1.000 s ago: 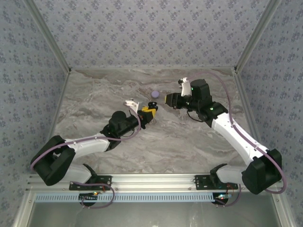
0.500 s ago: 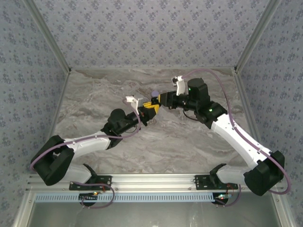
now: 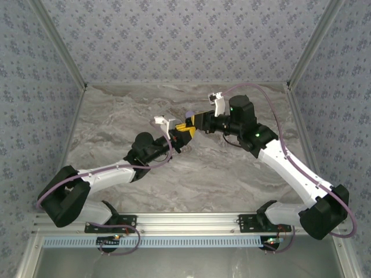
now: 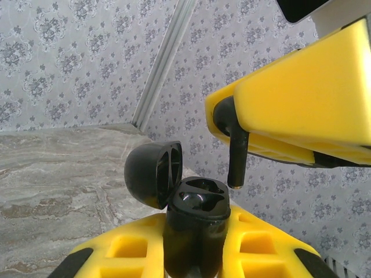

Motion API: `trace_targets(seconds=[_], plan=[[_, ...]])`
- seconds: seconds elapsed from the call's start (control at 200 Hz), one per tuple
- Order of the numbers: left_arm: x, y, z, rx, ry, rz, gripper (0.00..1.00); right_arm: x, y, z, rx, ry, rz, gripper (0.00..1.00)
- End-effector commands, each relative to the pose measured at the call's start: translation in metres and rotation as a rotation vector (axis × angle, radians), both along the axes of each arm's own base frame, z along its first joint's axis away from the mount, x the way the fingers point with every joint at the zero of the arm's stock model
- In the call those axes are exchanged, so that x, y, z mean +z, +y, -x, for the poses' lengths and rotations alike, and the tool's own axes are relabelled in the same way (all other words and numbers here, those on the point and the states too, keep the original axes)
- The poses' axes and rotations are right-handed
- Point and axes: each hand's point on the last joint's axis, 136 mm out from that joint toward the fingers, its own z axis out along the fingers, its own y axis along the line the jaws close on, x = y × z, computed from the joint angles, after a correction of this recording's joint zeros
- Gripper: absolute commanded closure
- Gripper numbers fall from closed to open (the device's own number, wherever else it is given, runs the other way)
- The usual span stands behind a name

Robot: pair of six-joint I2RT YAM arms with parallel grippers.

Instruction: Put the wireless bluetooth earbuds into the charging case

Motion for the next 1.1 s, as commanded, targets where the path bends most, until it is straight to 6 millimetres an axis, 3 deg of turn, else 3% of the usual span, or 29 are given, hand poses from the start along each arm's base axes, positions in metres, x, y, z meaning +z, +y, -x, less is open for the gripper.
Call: trace_targets(seconds=[0.0, 1.094], plan=[[0.034, -0.003, 0.006, -0.029, -0.066, 0.076, 0.82, 0.021, 0.003, 0.004, 0.025, -0.061, -0.025, 0.76], [0.045, -0.001, 0.012, -0.045, -0.074, 0.101, 0.82, 0.004, 0.005, 0.002, 0.017, -0.036, 0.017, 0.76]])
